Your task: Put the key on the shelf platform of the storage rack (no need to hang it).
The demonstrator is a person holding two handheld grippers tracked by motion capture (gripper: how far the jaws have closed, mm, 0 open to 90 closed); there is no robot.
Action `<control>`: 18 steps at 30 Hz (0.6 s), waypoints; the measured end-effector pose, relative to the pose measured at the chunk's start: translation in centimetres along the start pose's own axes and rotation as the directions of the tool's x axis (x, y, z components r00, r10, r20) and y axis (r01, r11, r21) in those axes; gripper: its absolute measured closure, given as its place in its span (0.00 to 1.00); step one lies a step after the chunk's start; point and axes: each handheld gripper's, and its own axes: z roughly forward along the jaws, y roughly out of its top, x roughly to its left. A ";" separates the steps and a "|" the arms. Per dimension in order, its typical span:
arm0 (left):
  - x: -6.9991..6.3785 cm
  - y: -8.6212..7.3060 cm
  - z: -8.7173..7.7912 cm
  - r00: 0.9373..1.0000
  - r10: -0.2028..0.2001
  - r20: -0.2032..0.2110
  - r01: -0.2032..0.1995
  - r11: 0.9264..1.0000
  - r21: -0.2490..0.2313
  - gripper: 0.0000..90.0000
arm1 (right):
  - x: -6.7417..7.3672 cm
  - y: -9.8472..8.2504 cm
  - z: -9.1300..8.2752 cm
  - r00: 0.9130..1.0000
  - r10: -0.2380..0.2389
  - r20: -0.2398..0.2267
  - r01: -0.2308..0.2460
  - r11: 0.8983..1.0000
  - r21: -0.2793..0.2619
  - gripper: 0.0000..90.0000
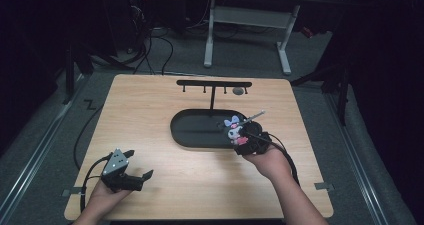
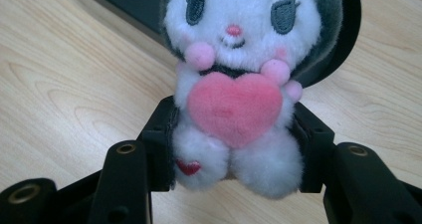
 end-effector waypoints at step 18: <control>-0.5 0.6 0.9 0.999 0.030 0.032 -0.030 1.000 -0.004 0.01 | 0.2 1.4 0.9 0.999 0.016 0.029 -0.016 1.000 0.001 0.54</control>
